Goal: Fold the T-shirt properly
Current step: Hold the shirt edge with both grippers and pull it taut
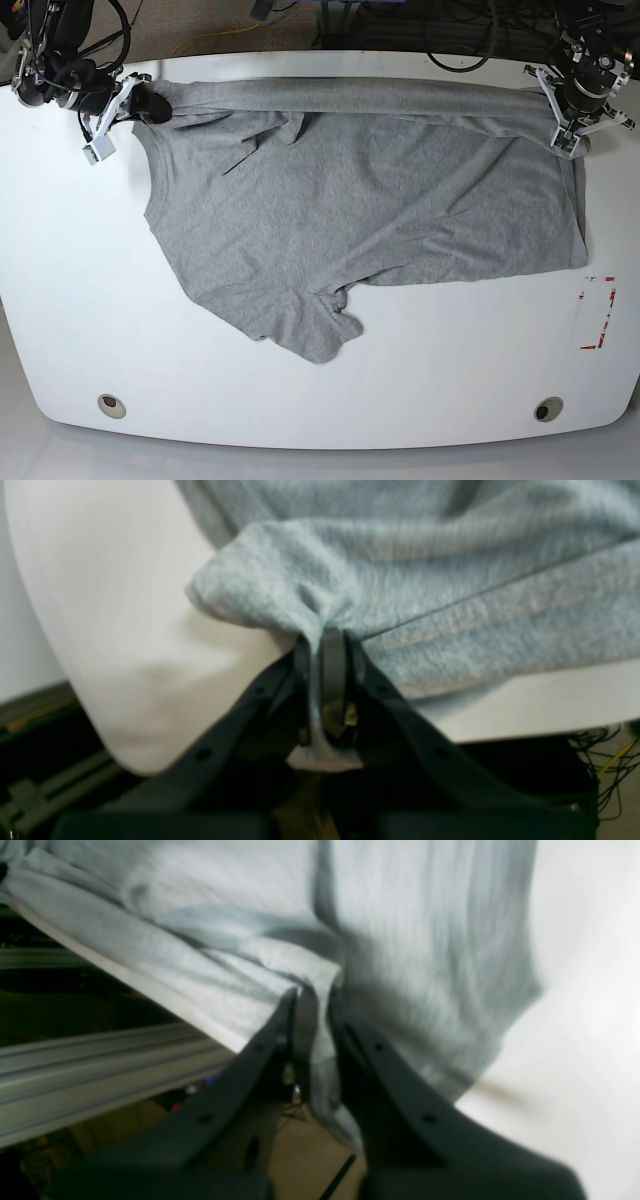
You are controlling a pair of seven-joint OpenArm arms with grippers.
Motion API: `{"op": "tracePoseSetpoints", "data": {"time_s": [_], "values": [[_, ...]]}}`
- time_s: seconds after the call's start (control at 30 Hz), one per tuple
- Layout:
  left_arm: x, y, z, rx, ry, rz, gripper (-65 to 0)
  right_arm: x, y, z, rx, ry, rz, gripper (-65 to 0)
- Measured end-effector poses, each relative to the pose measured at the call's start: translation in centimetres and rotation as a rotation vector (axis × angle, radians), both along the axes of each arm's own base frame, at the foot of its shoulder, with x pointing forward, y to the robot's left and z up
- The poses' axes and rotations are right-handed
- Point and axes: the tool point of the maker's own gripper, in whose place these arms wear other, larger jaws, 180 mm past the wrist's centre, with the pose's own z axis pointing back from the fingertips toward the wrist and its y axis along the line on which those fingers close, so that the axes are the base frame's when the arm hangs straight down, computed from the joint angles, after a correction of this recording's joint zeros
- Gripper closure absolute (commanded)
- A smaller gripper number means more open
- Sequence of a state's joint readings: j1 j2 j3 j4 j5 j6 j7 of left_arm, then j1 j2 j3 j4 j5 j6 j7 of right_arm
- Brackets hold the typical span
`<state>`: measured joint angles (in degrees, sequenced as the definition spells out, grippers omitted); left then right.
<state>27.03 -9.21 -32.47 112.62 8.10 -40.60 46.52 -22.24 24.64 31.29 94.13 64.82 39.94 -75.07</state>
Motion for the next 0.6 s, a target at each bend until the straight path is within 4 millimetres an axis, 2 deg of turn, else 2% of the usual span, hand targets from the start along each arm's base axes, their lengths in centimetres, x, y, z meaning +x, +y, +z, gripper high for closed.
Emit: {"op": "tracePoseSetpoints", "data": {"time_s": [0.1,0.27,0.4,0.47,0.6], "values": [[0.3,-0.1,0.1,-0.002,-0.008,0.001,0.0,0.3,0.1,0.0,0.0,-0.005,0.0,0.0],[3.1,-0.5,1.5,-0.038,-0.104,0.023,0.0,2.2,0.6,0.5,0.012,-0.053,-0.009,0.0],[4.9,-0.6,2.5,-0.046,-0.16,0.025,0.0,3.8,0.0,0.6,-0.013,-0.078,-0.027,0.0],[5.3,-0.6,2.4,-0.059,-0.169,0.025,0.0,4.0,-0.4,0.2,-0.03,-0.065,-0.031,0.0],[5.5,0.4,0.7,-0.08,-0.122,0.039,0.0,5.2,-0.5,0.0,-0.023,-0.076,-0.054,0.0]]}}
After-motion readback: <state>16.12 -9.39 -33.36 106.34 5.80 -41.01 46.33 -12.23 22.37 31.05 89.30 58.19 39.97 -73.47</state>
